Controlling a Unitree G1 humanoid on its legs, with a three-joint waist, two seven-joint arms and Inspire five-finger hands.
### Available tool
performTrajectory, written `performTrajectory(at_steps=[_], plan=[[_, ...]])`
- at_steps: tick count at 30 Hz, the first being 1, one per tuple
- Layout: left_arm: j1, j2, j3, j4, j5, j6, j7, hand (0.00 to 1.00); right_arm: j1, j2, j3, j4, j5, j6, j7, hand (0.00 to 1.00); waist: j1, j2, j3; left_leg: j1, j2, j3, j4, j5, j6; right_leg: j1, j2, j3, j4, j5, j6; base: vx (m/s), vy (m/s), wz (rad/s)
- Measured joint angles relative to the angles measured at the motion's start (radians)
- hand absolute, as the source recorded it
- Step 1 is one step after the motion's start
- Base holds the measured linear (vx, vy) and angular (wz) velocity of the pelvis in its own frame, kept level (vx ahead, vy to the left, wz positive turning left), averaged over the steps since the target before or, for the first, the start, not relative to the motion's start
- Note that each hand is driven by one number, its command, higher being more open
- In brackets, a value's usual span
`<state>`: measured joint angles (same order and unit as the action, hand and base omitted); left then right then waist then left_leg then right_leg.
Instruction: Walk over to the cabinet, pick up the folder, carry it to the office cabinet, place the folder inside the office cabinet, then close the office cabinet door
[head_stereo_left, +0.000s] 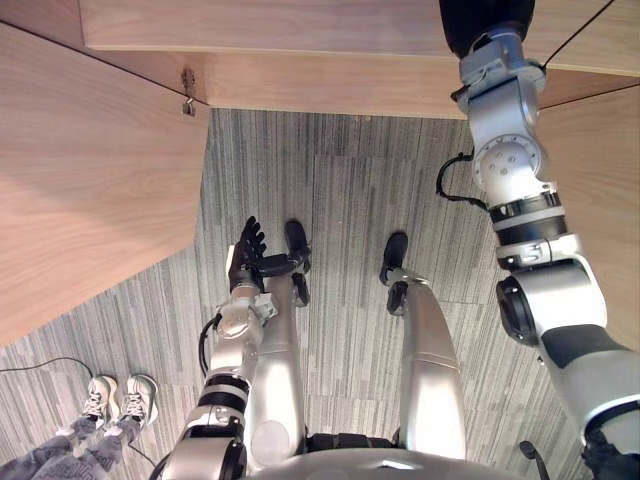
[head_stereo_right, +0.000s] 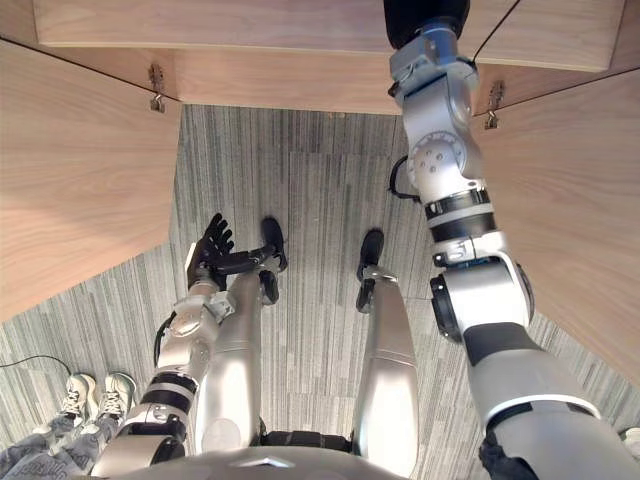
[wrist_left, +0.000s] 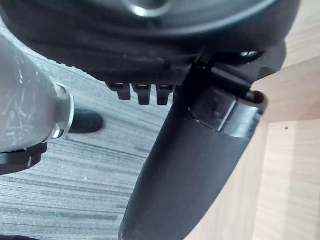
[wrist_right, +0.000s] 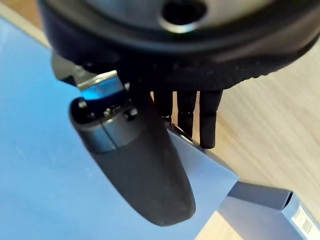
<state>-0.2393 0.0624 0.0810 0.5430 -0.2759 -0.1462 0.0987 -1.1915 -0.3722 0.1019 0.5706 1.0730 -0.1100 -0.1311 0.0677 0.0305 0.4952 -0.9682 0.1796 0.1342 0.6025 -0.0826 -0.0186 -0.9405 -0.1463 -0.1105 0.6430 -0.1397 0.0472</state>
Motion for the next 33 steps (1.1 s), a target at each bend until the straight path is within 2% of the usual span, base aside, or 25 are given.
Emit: performTrajectory(at_steps=[10,17,21,22,27,33], plan=[[0.007,0.003,-0.044,0.001,-0.011,-0.001,-0.002,1.0,-0.115,-0.03,0.017,0.16,0.035,0.021,-0.006,0.0,0.006,0.007,-0.004,-0.025,-0.009,-0.001,-0.01,0.012,-0.003,-0.027,-0.01,-0.005,0.007,0.0,-0.001,0.01,0.006,0.03],[0.024,-0.001,-0.062,-0.006,-0.029,-0.006,-0.01,1.0,-0.145,-0.041,0.033,0.169,0.113,0.019,-0.007,0.0,0.006,0.009,-0.005,-0.034,-0.02,0.0,-0.011,0.019,-0.001,-0.047,-0.023,-0.005,0.031,-0.004,-0.006,0.0,0.003,0.04],[0.028,-0.004,-0.063,-0.011,-0.03,-0.006,-0.01,1.0,-0.151,-0.051,0.019,0.169,0.147,0.012,-0.013,0.0,0.007,0.027,-0.014,-0.048,-0.027,-0.003,-0.011,0.027,0.003,-0.058,-0.03,-0.008,0.038,-0.004,-0.006,-0.01,0.003,0.06],[0.028,-0.004,-0.063,-0.012,-0.03,-0.006,-0.01,1.0,-0.151,-0.049,-0.002,0.169,0.154,0.011,-0.014,1.0,0.008,0.03,-0.015,-0.048,-0.028,-0.003,-0.011,0.028,0.003,-0.059,-0.032,-0.009,0.04,-0.004,-0.006,-0.02,0.009,0.05],[0.03,-0.008,-0.063,-0.012,-0.034,-0.006,-0.009,1.0,-0.151,-0.056,-0.053,0.169,0.203,-0.031,-0.031,1.0,0.011,0.038,-0.019,-0.055,-0.031,-0.003,-0.012,0.029,0.005,-0.064,-0.036,-0.011,0.039,-0.004,-0.006,0.0,0.001,0.01],[0.042,-0.026,-0.063,-0.038,-0.037,-0.006,-0.008,1.0,-0.151,-0.07,-0.086,0.176,0.226,-0.043,-0.04,1.0,0.011,0.043,-0.022,-0.062,-0.03,-0.003,-0.01,0.03,0.006,-0.071,-0.036,-0.011,0.04,-0.004,-0.005,0.0,0.0,0.0]])
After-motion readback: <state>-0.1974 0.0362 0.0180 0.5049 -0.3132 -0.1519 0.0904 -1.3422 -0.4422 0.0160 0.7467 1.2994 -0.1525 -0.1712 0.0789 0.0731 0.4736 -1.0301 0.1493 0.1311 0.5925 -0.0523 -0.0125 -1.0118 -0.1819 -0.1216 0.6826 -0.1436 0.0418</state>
